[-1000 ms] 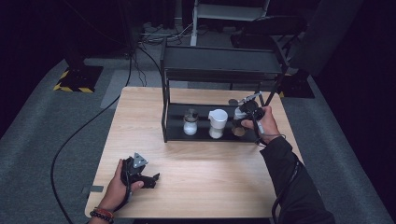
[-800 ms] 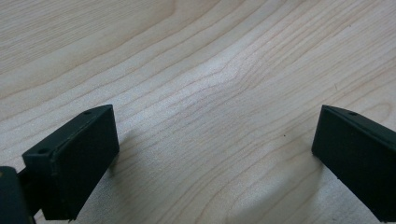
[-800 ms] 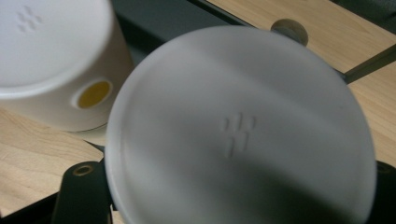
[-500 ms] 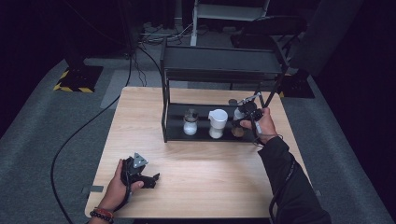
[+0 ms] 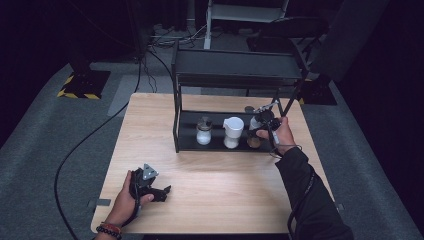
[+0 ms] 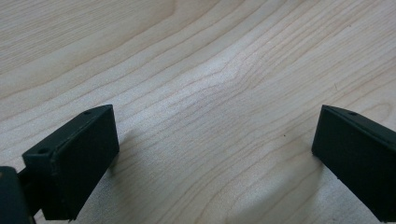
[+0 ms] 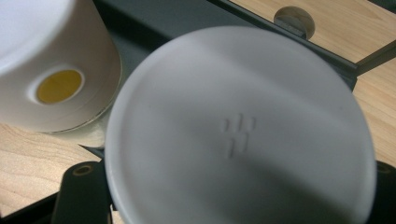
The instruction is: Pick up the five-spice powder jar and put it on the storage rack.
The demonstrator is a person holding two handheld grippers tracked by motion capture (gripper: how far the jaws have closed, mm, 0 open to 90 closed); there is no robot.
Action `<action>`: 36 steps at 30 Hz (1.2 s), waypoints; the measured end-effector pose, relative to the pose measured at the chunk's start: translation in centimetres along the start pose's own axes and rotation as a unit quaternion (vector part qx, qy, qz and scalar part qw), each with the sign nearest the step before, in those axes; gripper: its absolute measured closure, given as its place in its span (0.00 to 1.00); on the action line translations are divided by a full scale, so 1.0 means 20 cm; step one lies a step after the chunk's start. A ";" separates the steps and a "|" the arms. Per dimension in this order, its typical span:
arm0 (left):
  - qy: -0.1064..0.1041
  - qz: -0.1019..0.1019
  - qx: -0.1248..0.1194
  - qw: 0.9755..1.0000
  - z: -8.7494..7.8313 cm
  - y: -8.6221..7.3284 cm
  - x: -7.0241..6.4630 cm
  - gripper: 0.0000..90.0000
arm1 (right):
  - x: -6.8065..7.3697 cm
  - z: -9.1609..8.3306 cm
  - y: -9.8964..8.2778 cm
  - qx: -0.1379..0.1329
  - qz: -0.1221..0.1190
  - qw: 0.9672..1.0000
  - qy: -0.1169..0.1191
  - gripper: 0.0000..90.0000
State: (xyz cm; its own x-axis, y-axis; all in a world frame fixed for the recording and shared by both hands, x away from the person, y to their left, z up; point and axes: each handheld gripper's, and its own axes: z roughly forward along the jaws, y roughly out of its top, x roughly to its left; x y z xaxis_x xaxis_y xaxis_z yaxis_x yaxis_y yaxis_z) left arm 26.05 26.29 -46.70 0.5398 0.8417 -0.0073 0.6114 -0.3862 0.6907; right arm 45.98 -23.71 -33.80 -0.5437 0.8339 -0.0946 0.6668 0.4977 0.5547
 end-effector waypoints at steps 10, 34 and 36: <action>0.000 0.000 0.000 1.000 0.00 0.00 0.00 0.01 | -0.01 0.02 -0.01 0.001 0.002 1.000 0.000 0.34; 0.000 0.000 0.000 1.000 0.00 0.00 0.00 0.01 | -0.01 0.01 0.00 0.007 -0.016 1.000 -0.011 0.25; 0.000 0.000 0.000 1.000 0.00 0.00 0.00 0.01 | 0.00 0.01 0.01 0.014 -0.029 0.999 -0.020 0.23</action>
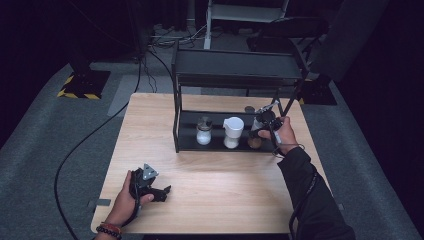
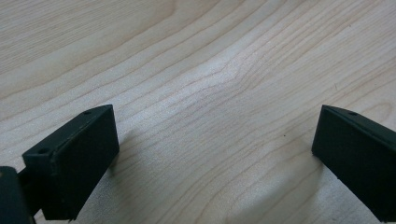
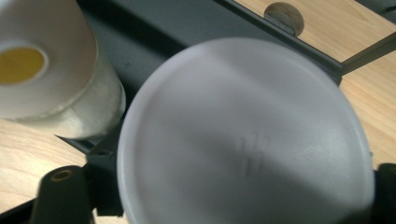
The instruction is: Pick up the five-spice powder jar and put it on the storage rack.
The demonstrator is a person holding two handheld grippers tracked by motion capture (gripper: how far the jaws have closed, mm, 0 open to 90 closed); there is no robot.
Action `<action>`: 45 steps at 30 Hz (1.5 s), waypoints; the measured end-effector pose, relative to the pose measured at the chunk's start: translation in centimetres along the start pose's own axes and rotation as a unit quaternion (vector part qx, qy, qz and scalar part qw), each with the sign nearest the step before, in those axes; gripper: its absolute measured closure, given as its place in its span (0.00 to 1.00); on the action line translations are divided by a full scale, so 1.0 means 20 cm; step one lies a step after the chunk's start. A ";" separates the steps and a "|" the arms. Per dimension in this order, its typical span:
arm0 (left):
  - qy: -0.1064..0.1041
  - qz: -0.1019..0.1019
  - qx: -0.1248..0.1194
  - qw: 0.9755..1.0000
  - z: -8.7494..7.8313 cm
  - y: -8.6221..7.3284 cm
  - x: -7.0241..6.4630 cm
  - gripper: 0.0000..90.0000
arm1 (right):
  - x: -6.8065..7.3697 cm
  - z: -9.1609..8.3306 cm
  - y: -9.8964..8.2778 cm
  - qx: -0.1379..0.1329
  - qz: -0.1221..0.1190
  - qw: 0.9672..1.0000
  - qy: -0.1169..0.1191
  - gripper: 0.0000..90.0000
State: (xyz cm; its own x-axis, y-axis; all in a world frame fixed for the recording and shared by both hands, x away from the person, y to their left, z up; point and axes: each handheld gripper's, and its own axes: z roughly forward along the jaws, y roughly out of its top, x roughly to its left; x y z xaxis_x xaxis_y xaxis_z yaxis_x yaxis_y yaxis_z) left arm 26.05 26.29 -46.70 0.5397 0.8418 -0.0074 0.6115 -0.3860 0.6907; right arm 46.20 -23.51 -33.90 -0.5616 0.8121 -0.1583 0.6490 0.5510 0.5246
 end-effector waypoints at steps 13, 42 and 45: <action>0.001 0.000 0.000 1.000 0.00 0.00 0.00 0.01 | 0.01 0.02 0.01 0.011 -0.021 1.000 -0.011 0.11; 0.001 0.000 0.000 1.000 0.00 0.00 0.00 0.01 | 0.02 0.00 -0.04 -0.021 -0.058 0.998 -0.023 0.04; -0.002 0.003 -0.001 1.000 0.00 0.00 0.00 0.01 | 0.03 -0.01 -0.05 -0.027 -0.055 0.998 -0.024 0.04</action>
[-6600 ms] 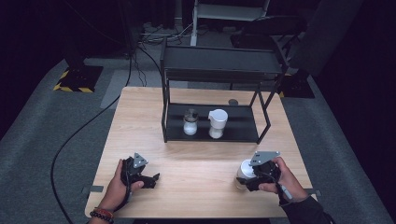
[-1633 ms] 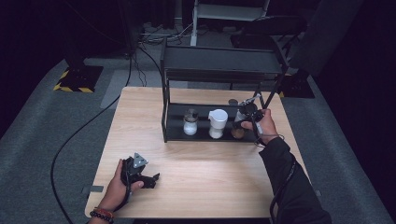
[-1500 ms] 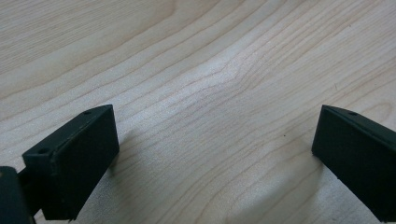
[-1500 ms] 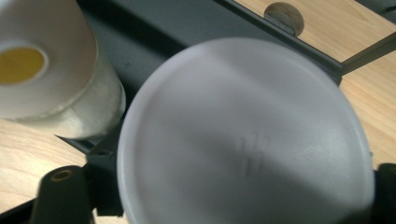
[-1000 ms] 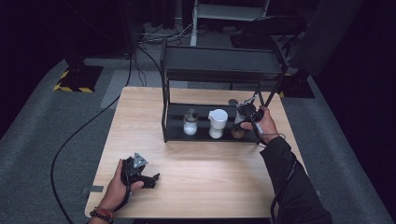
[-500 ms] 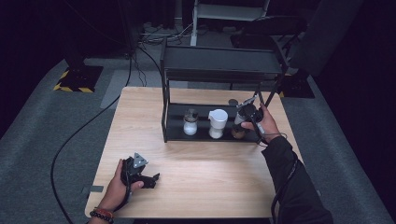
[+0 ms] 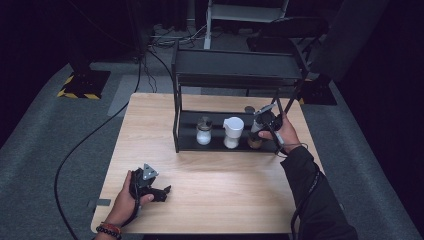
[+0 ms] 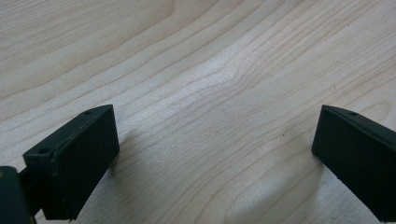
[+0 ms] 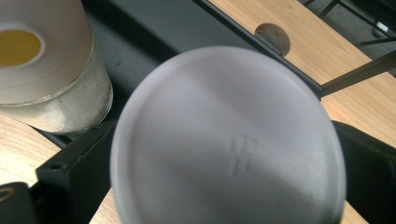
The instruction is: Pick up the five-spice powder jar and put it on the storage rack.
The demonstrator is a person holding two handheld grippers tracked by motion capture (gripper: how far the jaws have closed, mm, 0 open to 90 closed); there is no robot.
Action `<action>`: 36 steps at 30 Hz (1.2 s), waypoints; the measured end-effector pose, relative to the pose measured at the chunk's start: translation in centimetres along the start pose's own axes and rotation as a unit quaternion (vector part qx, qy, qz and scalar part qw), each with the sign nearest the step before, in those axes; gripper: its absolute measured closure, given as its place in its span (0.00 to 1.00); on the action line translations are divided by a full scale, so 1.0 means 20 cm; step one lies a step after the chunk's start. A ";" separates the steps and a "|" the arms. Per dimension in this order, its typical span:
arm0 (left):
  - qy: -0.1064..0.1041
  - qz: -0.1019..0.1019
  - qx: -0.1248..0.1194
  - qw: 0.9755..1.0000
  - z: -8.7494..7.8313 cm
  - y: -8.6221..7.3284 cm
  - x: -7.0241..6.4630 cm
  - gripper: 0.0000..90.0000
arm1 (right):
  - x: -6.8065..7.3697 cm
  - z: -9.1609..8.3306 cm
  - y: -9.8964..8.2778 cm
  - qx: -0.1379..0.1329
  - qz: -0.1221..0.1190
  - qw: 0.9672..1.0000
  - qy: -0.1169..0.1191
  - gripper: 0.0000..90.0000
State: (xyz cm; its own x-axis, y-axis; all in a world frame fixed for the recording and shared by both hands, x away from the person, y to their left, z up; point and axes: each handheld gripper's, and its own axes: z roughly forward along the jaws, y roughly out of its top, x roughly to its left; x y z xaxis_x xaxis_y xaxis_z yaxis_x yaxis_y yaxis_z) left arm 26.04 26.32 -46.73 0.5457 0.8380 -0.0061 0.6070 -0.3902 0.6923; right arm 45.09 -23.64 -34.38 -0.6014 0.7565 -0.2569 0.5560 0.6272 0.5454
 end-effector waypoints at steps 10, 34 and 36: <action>0.000 0.000 0.000 1.000 0.00 0.00 0.00 0.01 | 0.01 -0.04 -0.02 -0.012 0.008 1.000 -0.010 0.04; -0.001 0.000 0.000 1.000 0.00 0.00 0.00 0.01 | 0.03 -0.20 -0.24 -0.072 0.011 0.997 -0.010 0.04; -0.001 -0.001 0.000 1.000 0.00 0.00 0.00 0.01 | 0.03 -0.21 -0.26 -0.078 0.009 0.997 -0.010 0.04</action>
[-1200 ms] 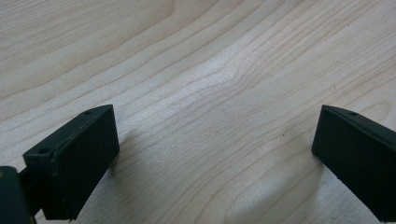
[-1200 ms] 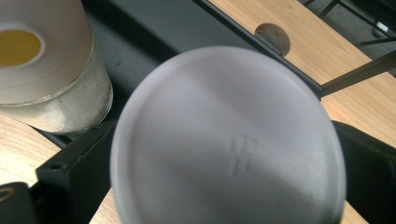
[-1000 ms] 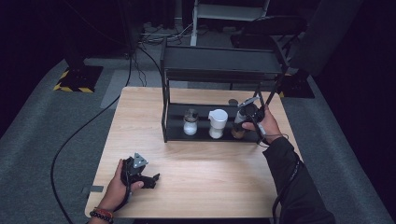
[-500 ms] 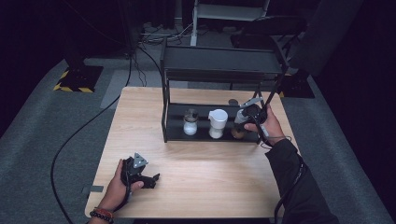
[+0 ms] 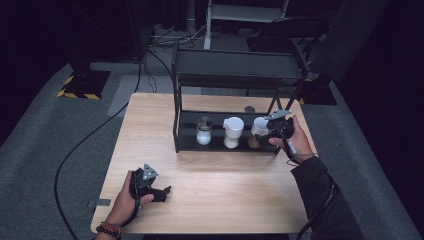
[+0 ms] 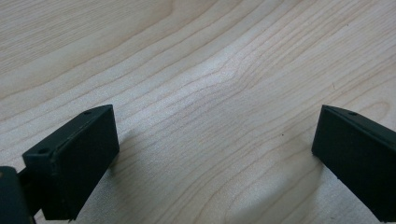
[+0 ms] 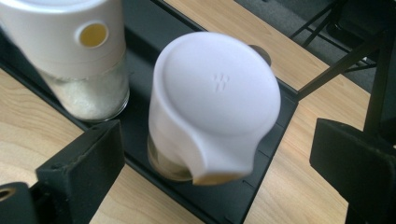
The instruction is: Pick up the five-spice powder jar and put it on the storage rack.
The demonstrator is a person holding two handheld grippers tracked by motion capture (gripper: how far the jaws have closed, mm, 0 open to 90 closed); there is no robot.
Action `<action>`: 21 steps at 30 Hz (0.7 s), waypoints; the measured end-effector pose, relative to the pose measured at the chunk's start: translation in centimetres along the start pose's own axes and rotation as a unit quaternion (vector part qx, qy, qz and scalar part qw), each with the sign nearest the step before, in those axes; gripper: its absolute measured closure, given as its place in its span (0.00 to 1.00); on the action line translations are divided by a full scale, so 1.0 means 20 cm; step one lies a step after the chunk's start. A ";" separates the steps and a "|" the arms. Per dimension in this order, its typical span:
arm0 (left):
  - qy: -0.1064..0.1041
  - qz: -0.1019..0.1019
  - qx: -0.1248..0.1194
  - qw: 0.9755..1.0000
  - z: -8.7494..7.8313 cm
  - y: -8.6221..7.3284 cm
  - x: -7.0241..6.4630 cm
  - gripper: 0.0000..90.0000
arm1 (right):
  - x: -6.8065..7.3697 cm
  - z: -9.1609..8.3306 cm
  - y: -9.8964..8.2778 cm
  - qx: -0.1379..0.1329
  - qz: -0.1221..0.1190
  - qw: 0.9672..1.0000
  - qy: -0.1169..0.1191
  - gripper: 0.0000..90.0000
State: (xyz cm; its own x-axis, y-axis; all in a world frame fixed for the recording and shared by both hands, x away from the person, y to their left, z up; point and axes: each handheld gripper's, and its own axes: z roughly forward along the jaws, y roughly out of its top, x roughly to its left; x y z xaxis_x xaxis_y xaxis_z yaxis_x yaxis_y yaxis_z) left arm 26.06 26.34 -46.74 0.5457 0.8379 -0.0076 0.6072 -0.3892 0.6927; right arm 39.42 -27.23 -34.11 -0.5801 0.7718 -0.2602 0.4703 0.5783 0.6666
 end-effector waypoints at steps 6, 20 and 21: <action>0.000 0.000 0.000 1.000 0.00 0.00 0.00 0.01 | 0.02 -0.03 -0.06 -0.013 -0.003 1.000 0.002 0.04; 0.000 0.000 0.000 1.000 0.00 0.00 0.00 0.01 | 0.09 -0.11 -0.20 -0.040 -0.014 0.999 0.004 0.03; 0.000 0.000 0.000 1.000 0.00 0.00 0.00 0.01 | 0.09 -0.11 -0.21 -0.041 -0.015 0.999 0.004 0.03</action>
State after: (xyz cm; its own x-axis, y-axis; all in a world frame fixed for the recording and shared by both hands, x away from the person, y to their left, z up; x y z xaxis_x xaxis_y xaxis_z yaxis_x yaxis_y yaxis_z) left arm 26.06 26.34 -46.75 0.5460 0.8378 -0.0076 0.6071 -0.3893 0.6927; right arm 34.84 -28.86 -35.88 -0.5977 0.7528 -0.2758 0.3974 0.5769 0.7136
